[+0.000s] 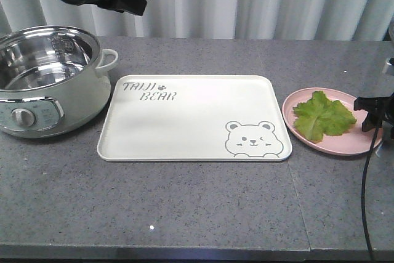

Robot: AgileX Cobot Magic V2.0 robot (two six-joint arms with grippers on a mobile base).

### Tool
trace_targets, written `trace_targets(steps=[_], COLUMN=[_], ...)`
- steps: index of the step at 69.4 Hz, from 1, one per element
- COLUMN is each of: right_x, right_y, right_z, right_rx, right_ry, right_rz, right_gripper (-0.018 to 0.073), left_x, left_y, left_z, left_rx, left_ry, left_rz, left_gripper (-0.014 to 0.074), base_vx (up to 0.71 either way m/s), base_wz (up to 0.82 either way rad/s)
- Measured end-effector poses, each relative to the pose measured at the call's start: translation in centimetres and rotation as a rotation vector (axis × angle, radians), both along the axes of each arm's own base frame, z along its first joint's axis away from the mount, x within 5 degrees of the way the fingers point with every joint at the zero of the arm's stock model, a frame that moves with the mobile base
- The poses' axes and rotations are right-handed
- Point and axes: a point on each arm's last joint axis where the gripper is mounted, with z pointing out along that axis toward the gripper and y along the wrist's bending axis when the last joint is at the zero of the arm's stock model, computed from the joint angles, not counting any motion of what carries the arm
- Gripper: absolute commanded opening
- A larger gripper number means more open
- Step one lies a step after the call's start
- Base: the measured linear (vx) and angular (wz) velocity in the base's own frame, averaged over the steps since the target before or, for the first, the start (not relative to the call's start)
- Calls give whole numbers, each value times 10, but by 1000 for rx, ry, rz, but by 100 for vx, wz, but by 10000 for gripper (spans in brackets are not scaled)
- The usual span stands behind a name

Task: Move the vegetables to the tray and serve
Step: 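Grasp the rim of the pink plate with the right gripper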

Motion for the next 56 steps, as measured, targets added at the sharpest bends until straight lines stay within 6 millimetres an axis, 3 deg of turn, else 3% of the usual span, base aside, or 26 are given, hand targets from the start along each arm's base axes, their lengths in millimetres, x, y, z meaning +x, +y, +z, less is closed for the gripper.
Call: trace_targets(steps=[35,56], right_x=[5,4], right_y=[3,3], right_z=[-7,-2], right_rx=[66,67], right_ry=[-2,-21], right_rz=[-26,-31], right_gripper=[-13,-8], left_x=[0,0], left_y=[0,0], left_z=[0,0], left_rx=[0,0], left_ry=[0,0], left_rz=[0,0], left_gripper=[230,230], base_vx=[0,0], base_wz=[0,0])
